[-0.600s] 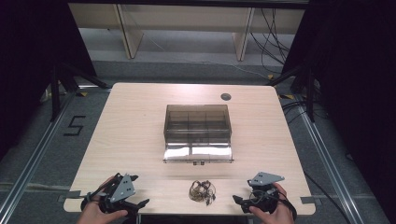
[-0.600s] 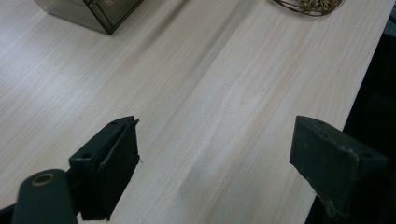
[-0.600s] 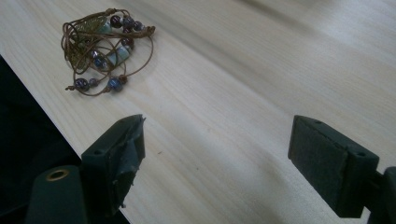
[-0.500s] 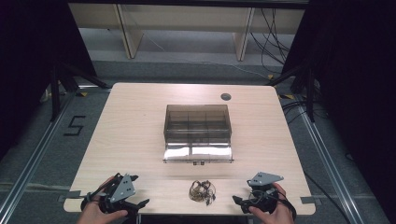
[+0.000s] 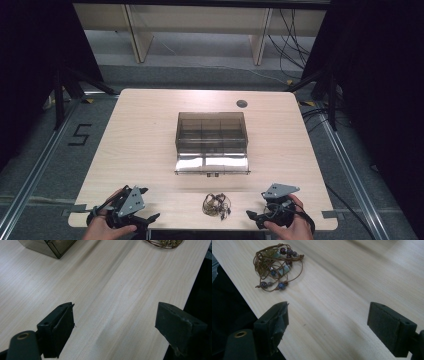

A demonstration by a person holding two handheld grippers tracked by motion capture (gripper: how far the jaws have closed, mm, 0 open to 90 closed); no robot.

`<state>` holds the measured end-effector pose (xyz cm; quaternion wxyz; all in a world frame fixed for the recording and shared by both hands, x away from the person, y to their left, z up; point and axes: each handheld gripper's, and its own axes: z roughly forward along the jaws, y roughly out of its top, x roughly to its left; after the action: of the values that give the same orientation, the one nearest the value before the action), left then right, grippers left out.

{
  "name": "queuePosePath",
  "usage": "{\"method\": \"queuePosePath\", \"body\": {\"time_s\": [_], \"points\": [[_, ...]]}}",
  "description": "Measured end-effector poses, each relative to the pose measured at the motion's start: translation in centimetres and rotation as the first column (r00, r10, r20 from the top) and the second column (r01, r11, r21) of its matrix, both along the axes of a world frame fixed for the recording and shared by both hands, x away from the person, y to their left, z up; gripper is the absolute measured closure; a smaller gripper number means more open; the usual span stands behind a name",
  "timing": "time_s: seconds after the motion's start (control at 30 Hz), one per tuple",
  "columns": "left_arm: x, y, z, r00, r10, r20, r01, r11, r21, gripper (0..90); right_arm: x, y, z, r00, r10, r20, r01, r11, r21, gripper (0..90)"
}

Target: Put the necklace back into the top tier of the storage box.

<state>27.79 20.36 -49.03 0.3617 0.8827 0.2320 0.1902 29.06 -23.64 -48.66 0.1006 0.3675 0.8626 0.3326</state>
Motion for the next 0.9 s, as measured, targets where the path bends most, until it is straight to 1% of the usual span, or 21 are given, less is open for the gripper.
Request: {"method": "queuePosePath", "body": {"time_s": [0.07, 0.1, 0.13, 0.17, 0.2, 0.23, 0.27, 0.3, 0.33, 0.4, 0.47, 0.5, 0.53, 0.57, 0.6, 0.67, 0.7, 0.77, 0.8, 0.87, 0.9], "points": [[0.0, 0.0, 0.0, 1.0, 0.0, 0.0, 0.0, 1.0, 0.0, 15.1, 0.0, 0.1, 0.1, 1.0, 0.008, -0.001, -0.008, 1.0, -0.007, 18.4], [0.0, 0.0, 0.0, 1.0, -0.001, 0.0, 0.001, 1.0, 0.0, 15.1, 0.0, 0.3, 0.0, 1.0, 0.002, 0.009, -0.002, 1.0, 0.004, 18.4], [0.0, 0.0, 0.0, 1.0, -0.001, 0.001, 0.001, 1.0, 0.0, 15.1, 0.0, 0.2, 0.2, 0.9998, 0.013, -0.013, -0.013, 1.0, -0.014, 18.4], [0.0, 0.0, 0.0, 1.0, 0.0, 0.001, 0.0, 1.0, 0.0, 15.1, 0.0, 0.4, 0.1, 1.0, 0.01, -0.001, -0.01, 1.0, 0.001, 18.4], [0.0, 0.0, 0.0, 1.0, 0.0, 0.0, 0.0, 1.0, 0.0, 15.1, 0.1, 0.5, 0.2, 0.9997, 0.017, -0.015, -0.017, 1.0, -0.008, 18.4], [0.0, 0.0, 0.0, 1.0, 0.0, 0.0, 0.0, 1.0, 0.0, 15.1, 0.2, 0.6, 0.1, 0.9997, 0.022, 0.007, -0.022, 1.0, -0.007, 18.4], [0.0, 0.0, 0.0, 1.0, -0.001, 0.0, 0.001, 1.0, -0.001, 15.1, 0.2, 0.7, 0.2, 0.9997, 0.023, -0.008, -0.023, 1.0, 0.001, 18.4], [0.0, 0.0, 0.0, 1.0, -0.002, -0.001, 0.002, 1.0, 0.0, 15.1, 0.2, 0.8, 0.2, 0.9994, 0.034, 0.01, -0.033, 0.999, -0.009, 18.4], [0.0, 0.0, 0.0, 1.0, -0.002, -0.002, 0.002, 1.0, 0.002, 15.1, 0.3, 1.0, 0.2, 0.9992, 0.039, 0.013, -0.039, 0.999, -0.008, 18.4], [0.0, 0.0, 0.0, 1.0, -0.001, -0.002, 0.001, 1.0, 0.0, 15.1, 0.4, 1.3, 0.4, 0.9987, 0.05, 0.013, -0.049, 0.999, -0.012, 18.4], [0.0, 0.0, 0.0, 1.0, -0.001, 0.0, 0.001, 1.0, 0.0, 15.1, 0.4, 1.6, 0.6, 0.998, 0.063, -0.001, -0.063, 0.998, -0.025, 18.4], [0.0, 0.0, 0.0, 1.0, -0.001, 0.0, 0.001, 1.0, 0.0, 15.1, 0.5, 1.8, 0.5, 0.9977, 0.067, 0.012, -0.067, 0.998, -0.021, 18.4], [0.0, 0.0, 0.0, 1.0, -0.001, 0.0, 0.001, 1.0, 0.002, 15.1, 0.5, 2.0, 0.5, 0.9973, 0.073, -0.005, -0.073, 0.997, -0.03, 18.4], [0.0, 0.0, 0.0, 1.0, -0.001, -0.002, 0.001, 1.0, 0.002, 15.1, 0.5, 2.3, 0.3, 0.9973, 0.073, 0.007, -0.073, 0.997, -0.022, 18.4], [0.0, 0.0, 0.0, 1.0, -0.001, -0.002, 0.001, 1.0, 0.002, 15.1, 0.6, 2.4, 0.5, 0.9947, 0.103, -0.003, -0.103, 0.994, -0.039, 18.5], [0.0, -0.1, -0.1, 1.0, -0.002, -0.004, 0.002, 1.0, 0.001, 15.1, 0.6, 2.7, 0.4, 0.9935, 0.114, 0.003, -0.113, 0.993, -0.038, 18.5], [0.0, 0.0, 0.0, 1.0, 0.0, -0.007, 0.0, 0.9999, 0.014, 15.1, 0.7, 3.2, 0.5, 0.9925, 0.122, -0.002, -0.122, 0.992, -0.041, 18.4], [0.0, -0.1, 0.0, 1.0, 0.0, -0.007, 0.0, 0.9998, 0.018, 15.1, 0.7, 3.3, 0.5, 0.9927, 0.12, -0.001, -0.12, 0.992, -0.042, 18.4], [0.0, -0.1, 0.0, 1.0, -0.001, -0.007, 0.001, 0.9999, 0.015, 15.1, 0.8, 3.8, 0.6, 0.9903, 0.139, 0.011, -0.138, 0.989, -0.042, 18.3], [0.0, 0.0, 0.0, 1.0, 0.0, -0.007, 0.0, 0.9999, 0.016, 15.1, 0.8, 4.1, 0.9, 0.9883, 0.152, -0.002, -0.152, 0.987, -0.05, 18.2], [0.0, 0.0, 0.0, 1.0, 0.001, -0.007, -0.001, 0.9999, 0.017, 15.1, 0.9, 4.3, 0.9, 0.9882, 0.153, 0.011, -0.152, 0.987, -0.048, 18.1]]}}
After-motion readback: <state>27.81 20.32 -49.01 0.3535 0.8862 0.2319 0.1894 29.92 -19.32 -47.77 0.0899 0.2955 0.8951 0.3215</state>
